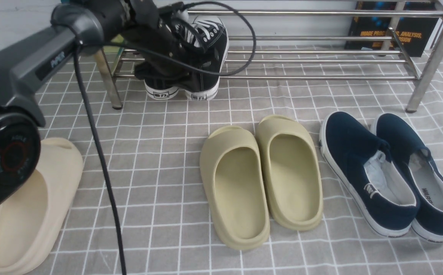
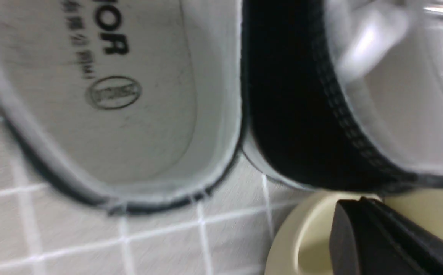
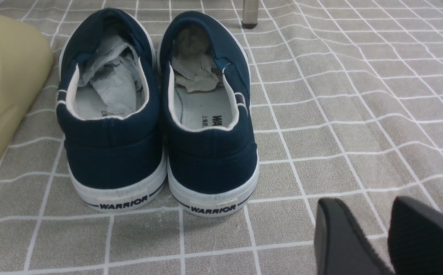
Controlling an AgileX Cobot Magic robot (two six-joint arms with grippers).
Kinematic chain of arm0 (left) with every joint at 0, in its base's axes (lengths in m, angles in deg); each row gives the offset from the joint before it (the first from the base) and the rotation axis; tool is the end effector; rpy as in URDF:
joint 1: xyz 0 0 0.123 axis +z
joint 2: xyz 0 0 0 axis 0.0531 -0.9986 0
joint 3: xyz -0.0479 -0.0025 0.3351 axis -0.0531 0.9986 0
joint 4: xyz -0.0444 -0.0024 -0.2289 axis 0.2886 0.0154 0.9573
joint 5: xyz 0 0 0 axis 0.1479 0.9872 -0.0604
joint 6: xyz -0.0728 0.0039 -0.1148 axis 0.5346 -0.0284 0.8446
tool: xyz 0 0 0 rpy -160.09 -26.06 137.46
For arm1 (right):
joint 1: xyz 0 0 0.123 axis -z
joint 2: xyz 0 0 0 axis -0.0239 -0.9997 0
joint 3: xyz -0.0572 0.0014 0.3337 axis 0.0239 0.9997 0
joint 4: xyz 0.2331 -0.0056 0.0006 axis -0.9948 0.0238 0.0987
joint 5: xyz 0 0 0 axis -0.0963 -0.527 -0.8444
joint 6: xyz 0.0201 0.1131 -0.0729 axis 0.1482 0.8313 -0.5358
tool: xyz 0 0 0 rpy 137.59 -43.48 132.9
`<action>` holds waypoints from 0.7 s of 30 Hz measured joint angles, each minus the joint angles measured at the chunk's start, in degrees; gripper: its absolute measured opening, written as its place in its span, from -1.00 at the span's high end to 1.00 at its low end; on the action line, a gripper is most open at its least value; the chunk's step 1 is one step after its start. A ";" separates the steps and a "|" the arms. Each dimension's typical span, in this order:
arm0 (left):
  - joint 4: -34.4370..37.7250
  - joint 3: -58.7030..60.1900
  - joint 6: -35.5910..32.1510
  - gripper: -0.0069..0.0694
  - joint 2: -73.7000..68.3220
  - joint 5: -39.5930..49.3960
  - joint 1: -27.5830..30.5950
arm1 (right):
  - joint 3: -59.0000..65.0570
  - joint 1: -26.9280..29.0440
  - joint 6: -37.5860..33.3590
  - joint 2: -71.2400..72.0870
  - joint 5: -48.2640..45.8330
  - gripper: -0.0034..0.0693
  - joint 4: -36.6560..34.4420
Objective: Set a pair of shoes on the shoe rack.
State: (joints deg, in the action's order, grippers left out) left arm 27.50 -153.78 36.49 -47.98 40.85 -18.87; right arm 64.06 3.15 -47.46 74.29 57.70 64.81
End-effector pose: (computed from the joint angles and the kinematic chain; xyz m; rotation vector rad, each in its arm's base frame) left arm 0.4940 -0.1714 0.2917 0.0664 2.6006 -0.4995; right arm 0.0219 -0.0077 0.1600 0.1156 1.8680 -0.0869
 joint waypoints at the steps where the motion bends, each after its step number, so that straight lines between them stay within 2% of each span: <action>1: -1.22 -0.71 0.00 0.85 0.97 2.35 0.00 | 0.00 0.00 0.00 0.00 0.00 0.25 0.00; 7: -9.19 -1.61 0.80 0.85 13.52 13.21 0.00 | 0.00 0.00 0.00 0.00 0.00 0.25 0.00; 13: -11.68 1.42 0.84 0.85 26.82 14.90 0.00 | 0.00 0.00 0.00 0.00 0.00 0.25 0.00; 17: -11.75 9.33 1.00 0.85 37.14 15.07 0.00 | 0.00 0.00 0.00 0.00 0.00 0.25 0.00; 21: -11.81 23.36 2.33 0.85 49.35 13.54 0.00 | 0.00 0.00 0.00 0.00 0.00 0.25 0.00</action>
State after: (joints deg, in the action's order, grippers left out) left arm 15.69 -130.42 38.82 1.37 54.40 -18.87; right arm 64.06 3.15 -47.46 74.29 57.70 64.81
